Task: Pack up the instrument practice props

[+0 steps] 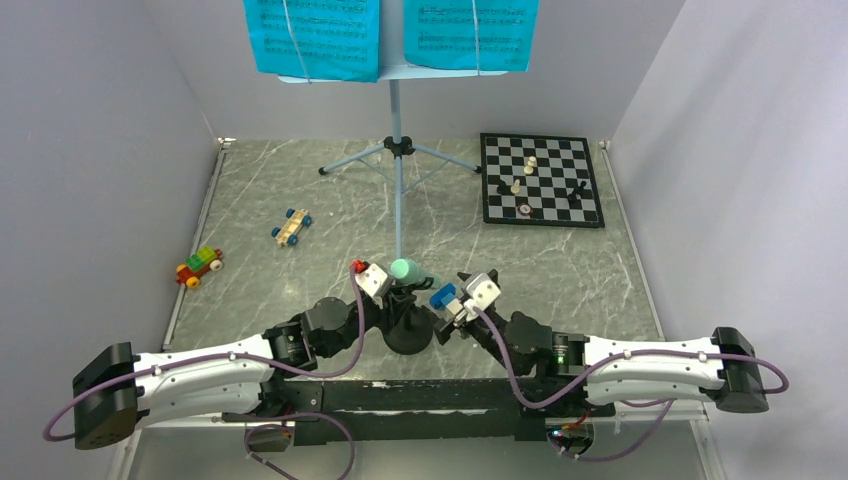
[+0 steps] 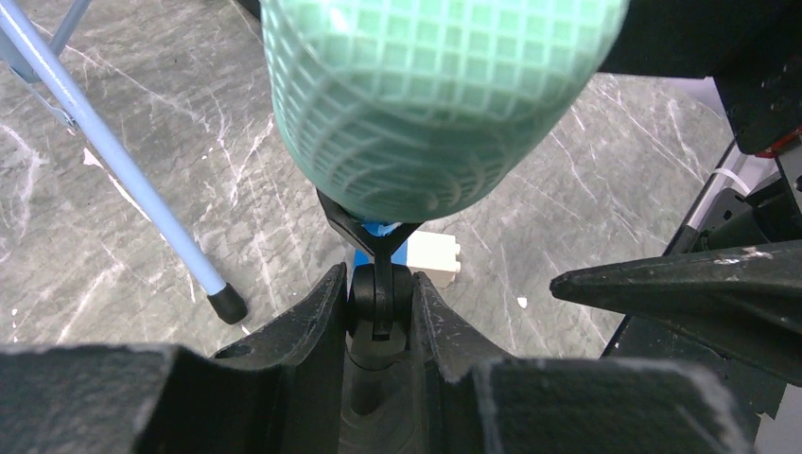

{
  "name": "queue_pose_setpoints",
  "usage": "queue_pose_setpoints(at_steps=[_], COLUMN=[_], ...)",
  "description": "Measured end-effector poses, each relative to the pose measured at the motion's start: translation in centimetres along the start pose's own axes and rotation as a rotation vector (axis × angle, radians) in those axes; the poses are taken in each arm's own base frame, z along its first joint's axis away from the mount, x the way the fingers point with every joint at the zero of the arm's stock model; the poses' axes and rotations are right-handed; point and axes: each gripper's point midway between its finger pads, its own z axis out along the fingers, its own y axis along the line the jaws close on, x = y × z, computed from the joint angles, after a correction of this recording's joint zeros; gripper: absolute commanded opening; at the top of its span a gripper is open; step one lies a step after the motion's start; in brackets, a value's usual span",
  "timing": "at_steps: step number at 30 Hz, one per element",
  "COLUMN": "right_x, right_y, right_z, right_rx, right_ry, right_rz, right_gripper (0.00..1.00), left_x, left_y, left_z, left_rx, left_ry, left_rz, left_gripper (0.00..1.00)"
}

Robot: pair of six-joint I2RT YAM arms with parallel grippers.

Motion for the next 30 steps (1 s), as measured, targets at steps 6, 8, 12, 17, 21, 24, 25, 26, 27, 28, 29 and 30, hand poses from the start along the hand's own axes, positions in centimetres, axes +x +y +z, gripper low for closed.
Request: queue_pose_setpoints(at_steps=[6, 8, 12, 17, 21, 24, 25, 26, 27, 28, 29, 30], right_x=[-1.8, -1.7, -1.6, -1.7, -1.6, -1.4, -1.4, -1.3, -1.3, -1.4, -1.5, -1.6], right_y=[-0.2, -0.7, -1.5, -1.8, -1.0, -0.3, 0.0, 0.1, 0.2, 0.3, 0.2, 0.1], right_z=[1.4, 2.1, 2.9, 3.9, 4.3, 4.7, 4.7, 4.8, 4.8, 4.9, 4.9, 5.0], right_rx=[0.022, 0.044, 0.071, 0.059, 0.006, -0.030, -0.043, -0.051, -0.059, -0.062, -0.062, -0.056], right_ry=[-0.087, -0.086, -0.090, -0.104, -0.111, -0.110, -0.111, -0.112, -0.113, -0.118, -0.122, -0.125], right_rz=[-0.122, -0.153, -0.181, -0.181, -0.185, -0.191, -0.192, -0.193, -0.193, -0.192, -0.190, -0.188], right_gripper=[0.98, 0.98, 0.96, 0.94, 0.95, 0.96, 0.96, 0.96, 0.96, 0.96, 0.95, 0.94], left_x=[0.0, 0.0, 0.1, 0.0, 0.0, 0.1, 0.1, 0.1, 0.1, 0.2, 0.2, 0.2], left_y=[0.0, 0.0, 0.0, 0.0, 0.0, -0.1, -0.1, -0.1, -0.2, -0.2, -0.2, -0.2], left_z=[0.0, 0.0, 0.0, -0.1, -0.2, -0.2, -0.2, -0.2, -0.2, -0.2, -0.2, -0.2], left_rx=[0.000, 0.000, 0.002, 0.002, 0.002, 0.010, 0.011, 0.013, 0.015, 0.017, 0.018, 0.019], left_ry=[0.001, 0.001, 0.003, 0.003, 0.007, 0.009, 0.010, 0.011, 0.011, 0.012, 0.012, 0.013], left_rz=[-0.001, 0.000, 0.001, 0.001, 0.002, 0.005, 0.006, 0.008, 0.010, 0.013, 0.014, 0.016], left_gripper=[0.00, 0.00, 0.00, 0.00, 0.00, 0.00, 0.00, 0.00, 0.00, 0.00, 0.00, 0.00])
